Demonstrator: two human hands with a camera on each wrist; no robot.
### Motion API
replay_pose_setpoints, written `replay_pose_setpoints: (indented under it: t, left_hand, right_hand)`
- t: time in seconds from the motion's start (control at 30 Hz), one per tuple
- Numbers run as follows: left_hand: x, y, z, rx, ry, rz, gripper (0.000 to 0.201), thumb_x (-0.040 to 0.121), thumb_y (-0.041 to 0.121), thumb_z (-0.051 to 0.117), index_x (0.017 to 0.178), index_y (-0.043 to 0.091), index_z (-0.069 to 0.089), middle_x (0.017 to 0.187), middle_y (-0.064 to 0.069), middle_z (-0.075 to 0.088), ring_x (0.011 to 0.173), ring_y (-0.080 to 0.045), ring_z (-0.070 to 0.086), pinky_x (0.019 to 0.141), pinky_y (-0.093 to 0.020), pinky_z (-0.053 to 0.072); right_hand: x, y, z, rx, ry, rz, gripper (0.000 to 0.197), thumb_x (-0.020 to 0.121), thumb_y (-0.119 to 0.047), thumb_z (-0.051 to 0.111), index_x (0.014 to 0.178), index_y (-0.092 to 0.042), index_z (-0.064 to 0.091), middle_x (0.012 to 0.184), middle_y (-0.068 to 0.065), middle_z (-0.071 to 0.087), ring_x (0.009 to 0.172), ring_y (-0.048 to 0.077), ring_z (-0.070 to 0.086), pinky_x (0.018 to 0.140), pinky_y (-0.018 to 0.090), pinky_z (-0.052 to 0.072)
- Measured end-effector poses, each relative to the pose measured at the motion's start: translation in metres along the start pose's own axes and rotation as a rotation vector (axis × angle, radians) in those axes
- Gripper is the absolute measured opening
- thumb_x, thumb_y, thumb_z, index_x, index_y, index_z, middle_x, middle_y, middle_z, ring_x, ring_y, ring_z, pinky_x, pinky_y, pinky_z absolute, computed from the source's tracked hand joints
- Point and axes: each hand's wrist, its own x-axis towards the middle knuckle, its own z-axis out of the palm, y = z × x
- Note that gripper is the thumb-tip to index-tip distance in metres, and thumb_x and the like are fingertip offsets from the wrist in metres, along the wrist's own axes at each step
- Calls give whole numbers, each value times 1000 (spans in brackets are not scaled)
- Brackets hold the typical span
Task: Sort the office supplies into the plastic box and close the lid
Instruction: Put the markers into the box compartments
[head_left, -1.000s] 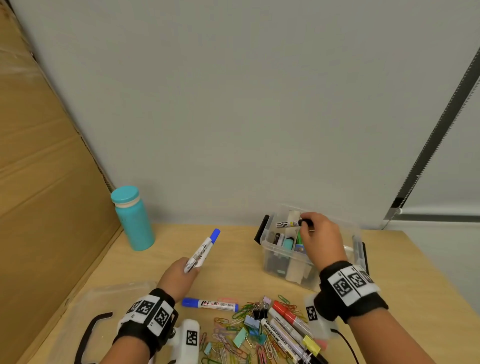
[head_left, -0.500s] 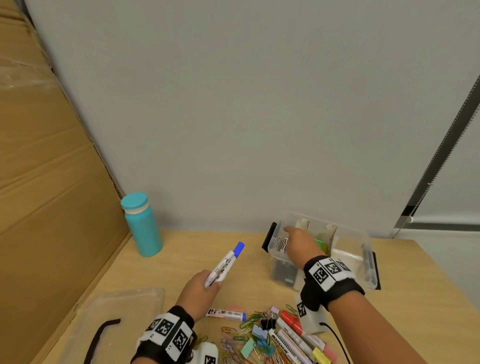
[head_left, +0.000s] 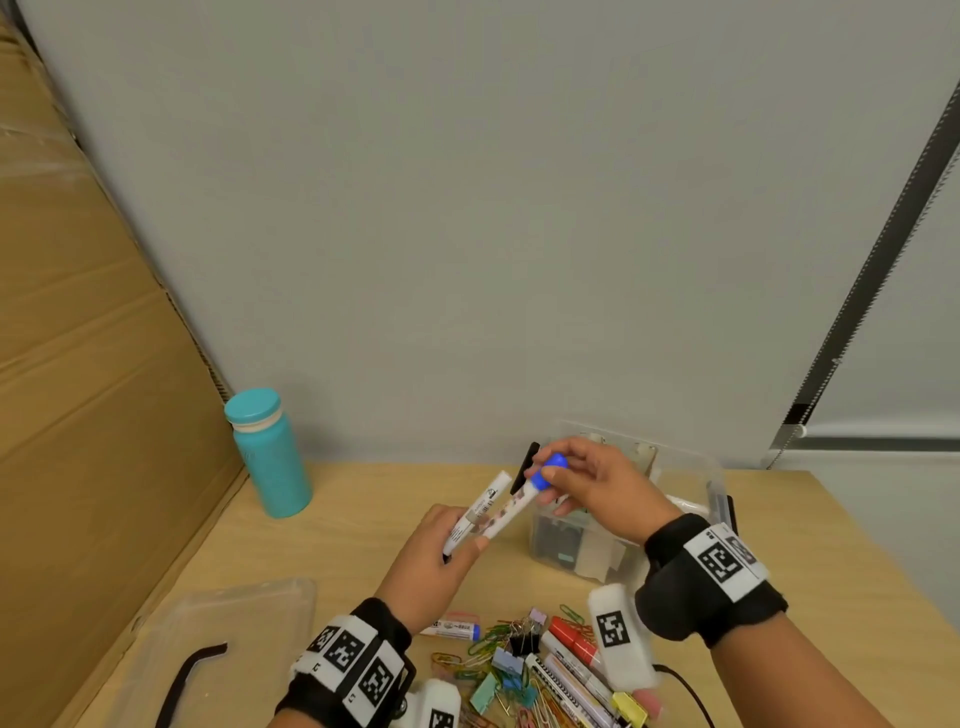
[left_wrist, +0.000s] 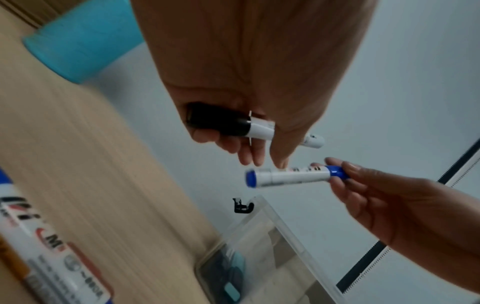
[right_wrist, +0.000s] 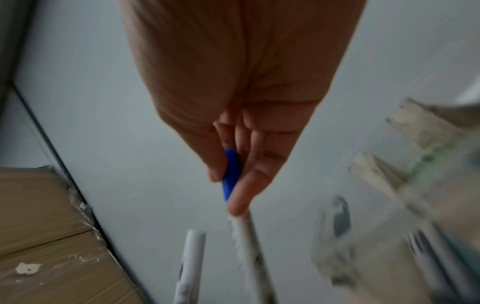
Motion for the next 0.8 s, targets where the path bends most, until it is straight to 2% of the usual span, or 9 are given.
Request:
replay_pose_setpoints:
  t: [0.1,0.17,0.2,0.3,0.4,0.5,0.63,0.73,0.8]
  left_hand:
    - [-3,-3,-3,-31,19,-77,30,98,24,43,128,26,42,111,8,42,93,2,48,76,0,35]
    - [-5,-7,-4,-43,17,-108,31,100,18,36,131,23,41,110,4,42,88,-2,48,73,0,35]
    - [-6,-8,-4,-39,12,-114,29,101,16,33,128,22,43,106,2,43,83,-4,47,70,-3,36]
    - [-8,-12,-4,-10,-5,-123,25,100,12,32,116,25,47,104,-2,47,80,-6,46,68,-6,36]
    - [-11,-14,-6,40,-33,-120,35,99,10,32,127,28,42,107,1,52,90,-11,51,72,-4,36]
    - [-15,-19,-9,50,-38,-150,41,99,12,36,138,25,38,106,9,57,82,-6,53,70,-7,40]
    - [-23,-24,-11,21,-66,-193,44,100,17,38,143,25,33,112,15,62,87,-7,58,75,-11,45]
    - [-30,-20,-3,5,-64,-201,44,100,21,38,144,27,32,115,17,62,85,-14,60,69,-10,46]
    - [-31,-12,6,31,-45,-182,44,100,22,39,144,27,35,106,15,64,75,-14,58,65,-15,45]
  right_hand:
    - [2,-5,-16,-187,321,-157,14,94,-10,53,102,-17,61,102,1,67,78,15,68,70,27,57]
    - [5,-2,-22,-431,474,-211,14,94,-14,52,105,-20,59,97,-4,64,79,13,65,71,25,53]
    - [9,3,-22,-550,476,-196,15,95,-16,50,107,-20,58,97,-5,62,80,12,63,72,24,50]
    - [25,28,-13,-808,343,-39,23,98,-18,43,118,-17,54,108,0,63,88,16,61,80,28,52]
    - [38,51,-1,-925,104,134,35,98,-14,36,132,-18,48,121,10,62,103,24,62,89,36,52]
    - [36,56,3,-1004,-14,139,46,93,-6,38,136,-20,46,129,11,58,112,27,59,95,37,48]
    - [9,60,-16,-1002,260,-41,35,95,-11,43,128,-16,54,134,4,55,122,21,51,107,33,38]
    - [-20,78,-40,-1030,479,38,37,96,-22,44,131,-15,51,142,5,47,132,21,41,114,38,30]
    - [-36,93,-54,-1057,574,180,46,96,-34,41,137,-13,45,148,8,38,137,26,33,115,41,26]
